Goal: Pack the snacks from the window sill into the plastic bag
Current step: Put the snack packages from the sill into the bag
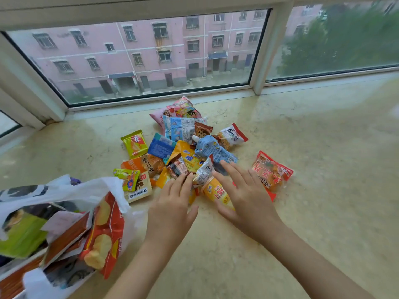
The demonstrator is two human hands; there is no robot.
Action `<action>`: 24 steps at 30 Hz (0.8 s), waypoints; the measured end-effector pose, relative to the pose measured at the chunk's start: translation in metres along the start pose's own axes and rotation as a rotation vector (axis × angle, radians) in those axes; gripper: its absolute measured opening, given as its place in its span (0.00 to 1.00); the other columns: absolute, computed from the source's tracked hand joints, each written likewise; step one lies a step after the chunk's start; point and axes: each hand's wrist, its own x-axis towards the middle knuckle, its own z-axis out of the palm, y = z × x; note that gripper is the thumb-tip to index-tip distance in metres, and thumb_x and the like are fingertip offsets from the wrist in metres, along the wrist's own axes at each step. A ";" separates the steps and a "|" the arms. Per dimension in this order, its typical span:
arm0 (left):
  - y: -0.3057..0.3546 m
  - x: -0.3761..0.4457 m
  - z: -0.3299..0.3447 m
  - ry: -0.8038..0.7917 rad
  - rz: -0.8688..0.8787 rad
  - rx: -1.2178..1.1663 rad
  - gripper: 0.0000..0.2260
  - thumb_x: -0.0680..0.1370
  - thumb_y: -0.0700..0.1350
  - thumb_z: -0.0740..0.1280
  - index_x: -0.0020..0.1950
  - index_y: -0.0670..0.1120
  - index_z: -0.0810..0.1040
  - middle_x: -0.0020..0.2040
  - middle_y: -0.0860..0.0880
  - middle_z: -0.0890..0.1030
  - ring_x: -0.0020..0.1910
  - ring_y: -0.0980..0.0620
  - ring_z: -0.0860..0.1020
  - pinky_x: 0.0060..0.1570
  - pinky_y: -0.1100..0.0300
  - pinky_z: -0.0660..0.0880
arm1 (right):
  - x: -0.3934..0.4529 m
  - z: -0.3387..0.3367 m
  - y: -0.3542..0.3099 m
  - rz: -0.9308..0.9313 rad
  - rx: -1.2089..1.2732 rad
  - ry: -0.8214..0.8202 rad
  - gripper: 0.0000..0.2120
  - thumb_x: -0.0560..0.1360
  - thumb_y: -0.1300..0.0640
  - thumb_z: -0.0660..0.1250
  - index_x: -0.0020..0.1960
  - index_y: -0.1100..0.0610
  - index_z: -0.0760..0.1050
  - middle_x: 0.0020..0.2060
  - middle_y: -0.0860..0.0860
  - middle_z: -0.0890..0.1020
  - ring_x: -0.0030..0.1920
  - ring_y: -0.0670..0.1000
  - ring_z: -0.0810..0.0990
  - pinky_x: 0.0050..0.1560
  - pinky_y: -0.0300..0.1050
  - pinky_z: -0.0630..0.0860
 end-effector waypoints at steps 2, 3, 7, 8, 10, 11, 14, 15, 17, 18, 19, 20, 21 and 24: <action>0.007 0.010 0.004 -0.030 -0.013 -0.004 0.33 0.67 0.54 0.76 0.69 0.45 0.74 0.63 0.47 0.79 0.58 0.45 0.79 0.48 0.52 0.79 | 0.003 0.002 0.010 0.011 -0.005 -0.008 0.27 0.73 0.43 0.59 0.68 0.53 0.72 0.69 0.54 0.71 0.68 0.56 0.70 0.66 0.60 0.69; 0.010 0.015 0.005 -0.043 -0.016 -0.002 0.34 0.65 0.54 0.77 0.68 0.45 0.74 0.62 0.47 0.79 0.58 0.45 0.79 0.47 0.53 0.79 | 0.005 0.003 0.014 0.017 -0.006 -0.018 0.27 0.73 0.43 0.59 0.68 0.53 0.71 0.69 0.55 0.72 0.68 0.56 0.70 0.65 0.60 0.69; 0.019 0.037 0.009 -0.053 -0.002 0.000 0.34 0.65 0.55 0.77 0.68 0.44 0.74 0.62 0.46 0.79 0.57 0.47 0.80 0.46 0.54 0.80 | 0.014 0.009 0.031 0.028 -0.007 -0.042 0.28 0.72 0.42 0.59 0.69 0.52 0.68 0.68 0.55 0.72 0.67 0.57 0.71 0.65 0.61 0.69; 0.019 0.043 0.012 -0.063 -0.006 0.000 0.34 0.66 0.56 0.76 0.69 0.45 0.74 0.62 0.46 0.79 0.58 0.47 0.80 0.46 0.54 0.80 | 0.017 0.010 0.035 0.029 -0.012 -0.048 0.28 0.72 0.41 0.59 0.69 0.51 0.68 0.68 0.55 0.72 0.68 0.57 0.71 0.65 0.60 0.69; 0.022 0.056 0.017 -0.098 -0.016 -0.018 0.35 0.67 0.58 0.76 0.70 0.46 0.72 0.64 0.47 0.78 0.59 0.47 0.79 0.47 0.54 0.79 | 0.022 0.015 0.045 0.037 -0.020 -0.074 0.28 0.72 0.41 0.60 0.69 0.51 0.67 0.69 0.55 0.72 0.68 0.56 0.70 0.65 0.60 0.69; 0.025 0.063 0.020 -0.121 -0.014 -0.026 0.37 0.68 0.58 0.75 0.73 0.47 0.69 0.66 0.47 0.76 0.62 0.47 0.77 0.51 0.54 0.78 | 0.025 0.017 0.050 0.046 -0.023 -0.094 0.28 0.71 0.42 0.60 0.68 0.51 0.67 0.69 0.55 0.72 0.68 0.57 0.71 0.65 0.61 0.69; 0.033 0.085 0.032 -0.209 0.024 -0.004 0.37 0.77 0.60 0.64 0.79 0.53 0.49 0.77 0.50 0.59 0.74 0.50 0.61 0.68 0.56 0.65 | 0.033 0.026 0.067 0.096 -0.034 -0.150 0.28 0.70 0.42 0.59 0.67 0.53 0.72 0.68 0.56 0.72 0.66 0.57 0.72 0.64 0.62 0.70; 0.035 0.092 0.037 -0.240 0.022 -0.004 0.36 0.78 0.61 0.61 0.79 0.54 0.44 0.79 0.50 0.55 0.76 0.50 0.58 0.70 0.55 0.62 | 0.035 0.030 0.073 0.117 -0.045 -0.169 0.28 0.70 0.42 0.58 0.67 0.53 0.73 0.67 0.56 0.73 0.66 0.58 0.72 0.63 0.62 0.70; 0.040 0.106 0.049 -0.277 0.017 0.008 0.36 0.79 0.61 0.59 0.78 0.55 0.41 0.79 0.50 0.53 0.76 0.48 0.56 0.72 0.54 0.60 | 0.037 0.040 0.085 0.141 -0.069 -0.201 0.28 0.69 0.42 0.59 0.65 0.54 0.73 0.66 0.57 0.74 0.64 0.59 0.74 0.62 0.63 0.71; 0.041 0.111 0.057 -0.297 0.014 0.009 0.36 0.79 0.61 0.59 0.78 0.55 0.40 0.79 0.49 0.52 0.77 0.47 0.55 0.72 0.52 0.60 | 0.036 0.046 0.092 0.146 -0.080 -0.215 0.28 0.68 0.43 0.62 0.65 0.54 0.74 0.65 0.58 0.75 0.64 0.60 0.74 0.61 0.64 0.71; 0.042 0.117 0.064 -0.323 0.011 0.019 0.36 0.79 0.61 0.59 0.78 0.56 0.39 0.79 0.48 0.51 0.77 0.46 0.54 0.72 0.51 0.59 | 0.035 0.051 0.098 0.160 -0.097 -0.238 0.29 0.66 0.44 0.68 0.65 0.53 0.74 0.65 0.58 0.75 0.64 0.60 0.75 0.60 0.66 0.71; 0.042 0.122 0.070 -0.348 0.011 0.041 0.36 0.79 0.60 0.59 0.78 0.56 0.39 0.79 0.48 0.50 0.77 0.44 0.53 0.72 0.49 0.58 | 0.034 0.056 0.104 0.196 -0.119 -0.278 0.32 0.62 0.44 0.73 0.64 0.52 0.74 0.64 0.58 0.75 0.63 0.61 0.75 0.59 0.68 0.71; 0.041 0.126 0.076 -0.364 0.011 0.065 0.36 0.79 0.60 0.59 0.78 0.57 0.38 0.79 0.47 0.49 0.77 0.43 0.50 0.72 0.48 0.57 | 0.034 0.060 0.108 0.236 -0.138 -0.337 0.36 0.58 0.44 0.77 0.64 0.51 0.74 0.65 0.58 0.75 0.63 0.61 0.75 0.56 0.70 0.72; 0.040 0.145 0.088 -0.363 0.039 0.111 0.38 0.77 0.62 0.61 0.78 0.57 0.40 0.79 0.48 0.43 0.77 0.42 0.42 0.73 0.42 0.52 | 0.034 0.067 0.117 0.326 -0.172 -0.451 0.42 0.60 0.40 0.75 0.71 0.45 0.66 0.74 0.58 0.63 0.72 0.62 0.65 0.57 0.76 0.67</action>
